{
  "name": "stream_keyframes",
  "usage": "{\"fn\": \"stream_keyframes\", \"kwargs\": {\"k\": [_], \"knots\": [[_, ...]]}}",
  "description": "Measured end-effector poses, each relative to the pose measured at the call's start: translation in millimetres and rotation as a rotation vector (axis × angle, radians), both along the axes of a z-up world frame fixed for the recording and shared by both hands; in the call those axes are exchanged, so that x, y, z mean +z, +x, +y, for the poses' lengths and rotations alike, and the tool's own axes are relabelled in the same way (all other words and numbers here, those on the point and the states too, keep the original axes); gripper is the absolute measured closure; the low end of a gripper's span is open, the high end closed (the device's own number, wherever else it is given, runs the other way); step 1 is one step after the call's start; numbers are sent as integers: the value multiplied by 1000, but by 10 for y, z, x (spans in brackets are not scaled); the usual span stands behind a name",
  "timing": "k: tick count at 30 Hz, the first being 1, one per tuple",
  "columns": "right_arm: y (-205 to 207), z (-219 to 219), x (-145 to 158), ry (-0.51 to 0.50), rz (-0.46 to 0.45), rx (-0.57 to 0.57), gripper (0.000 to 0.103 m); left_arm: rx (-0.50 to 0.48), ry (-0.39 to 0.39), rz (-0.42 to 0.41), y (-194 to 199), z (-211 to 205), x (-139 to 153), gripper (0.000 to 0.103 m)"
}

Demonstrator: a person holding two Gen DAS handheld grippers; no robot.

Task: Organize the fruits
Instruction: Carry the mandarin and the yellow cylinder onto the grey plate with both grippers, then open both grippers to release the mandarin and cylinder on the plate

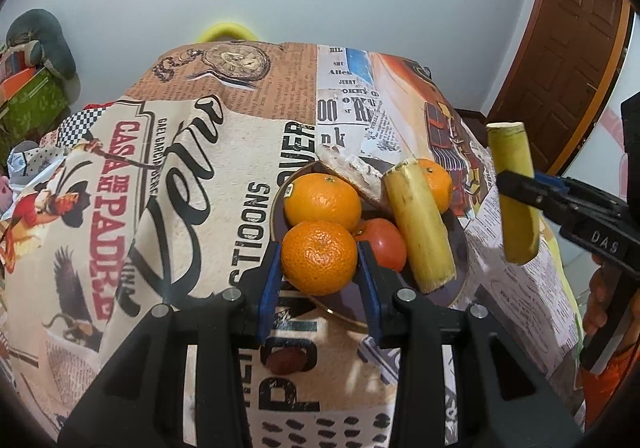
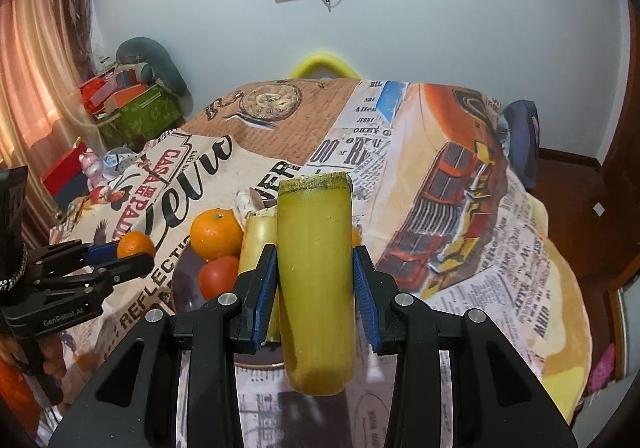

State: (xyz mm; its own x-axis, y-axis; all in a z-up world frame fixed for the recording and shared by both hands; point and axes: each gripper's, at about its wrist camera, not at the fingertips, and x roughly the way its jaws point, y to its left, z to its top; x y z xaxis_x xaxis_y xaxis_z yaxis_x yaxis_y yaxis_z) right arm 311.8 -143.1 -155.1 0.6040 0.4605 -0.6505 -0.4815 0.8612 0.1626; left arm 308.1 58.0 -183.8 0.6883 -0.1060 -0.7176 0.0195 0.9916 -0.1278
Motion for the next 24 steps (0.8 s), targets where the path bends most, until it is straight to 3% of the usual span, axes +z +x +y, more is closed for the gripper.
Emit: {"fn": "stream_keyframes", "kwargs": {"k": [8, 17, 24], "knots": [[193, 76, -255, 30, 81, -15, 69, 6, -47, 49, 197, 26, -195, 67], [148, 247, -385, -18, 73, 4, 69, -4, -12, 71, 281, -48, -323, 66], [227, 220, -413, 6, 110, 4, 69, 11, -14, 76, 298, -38, -356, 66]]}}
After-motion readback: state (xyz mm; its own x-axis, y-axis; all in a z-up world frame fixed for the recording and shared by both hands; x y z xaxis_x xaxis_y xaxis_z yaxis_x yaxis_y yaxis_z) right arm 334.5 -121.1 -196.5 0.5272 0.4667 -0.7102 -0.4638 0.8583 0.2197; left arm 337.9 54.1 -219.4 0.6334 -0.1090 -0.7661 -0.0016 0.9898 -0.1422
